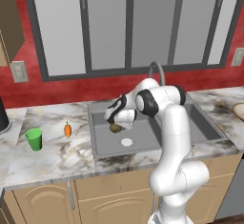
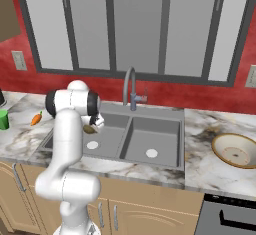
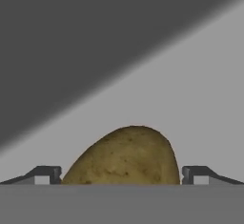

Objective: Remove the potato and carrot from the sink. Then move the bowl and cup from the counter to the sink for washing.

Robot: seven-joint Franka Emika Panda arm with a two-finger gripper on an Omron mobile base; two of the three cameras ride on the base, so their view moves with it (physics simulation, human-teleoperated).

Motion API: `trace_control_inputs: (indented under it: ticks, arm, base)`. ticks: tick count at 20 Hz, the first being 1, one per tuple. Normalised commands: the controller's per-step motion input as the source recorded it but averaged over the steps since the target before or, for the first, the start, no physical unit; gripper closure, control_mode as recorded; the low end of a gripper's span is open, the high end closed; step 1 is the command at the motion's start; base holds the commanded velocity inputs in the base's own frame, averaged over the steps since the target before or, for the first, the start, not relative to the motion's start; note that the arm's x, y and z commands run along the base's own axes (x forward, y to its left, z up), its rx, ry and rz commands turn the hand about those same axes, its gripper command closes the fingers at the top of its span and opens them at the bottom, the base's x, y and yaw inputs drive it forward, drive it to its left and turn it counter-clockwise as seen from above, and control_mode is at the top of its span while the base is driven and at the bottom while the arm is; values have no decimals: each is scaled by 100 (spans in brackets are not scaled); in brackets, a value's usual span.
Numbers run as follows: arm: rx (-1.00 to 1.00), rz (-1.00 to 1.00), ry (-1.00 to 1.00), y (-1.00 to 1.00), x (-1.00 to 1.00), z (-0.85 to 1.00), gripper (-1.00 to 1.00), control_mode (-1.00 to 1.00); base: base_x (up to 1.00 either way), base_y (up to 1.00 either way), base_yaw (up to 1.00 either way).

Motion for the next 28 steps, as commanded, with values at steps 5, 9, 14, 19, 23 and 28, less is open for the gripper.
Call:
trace_control_inputs:
  ticks: [5,9,14,19,23,28]
  arm:
    - [0,-3,11,1,-5,-23,-100,-100]
    - [0,-4,11,5,-21,-24,-100,-100]
    - [0,-5,6,2,-25,-22,-100,-100]
    - [0,-4,5,0,-22,-24,100,-100]
    - [0,-5,9,0,-15,-28,100,-100]
    - [0,-4,5,-6,-13,-18,100,-100]
  base:
    - [0,0,0]
    - [0,0,0]
    - [0,0,0]
    - [0,0,0]
    - [0,0,0]
    - [0,0,0]
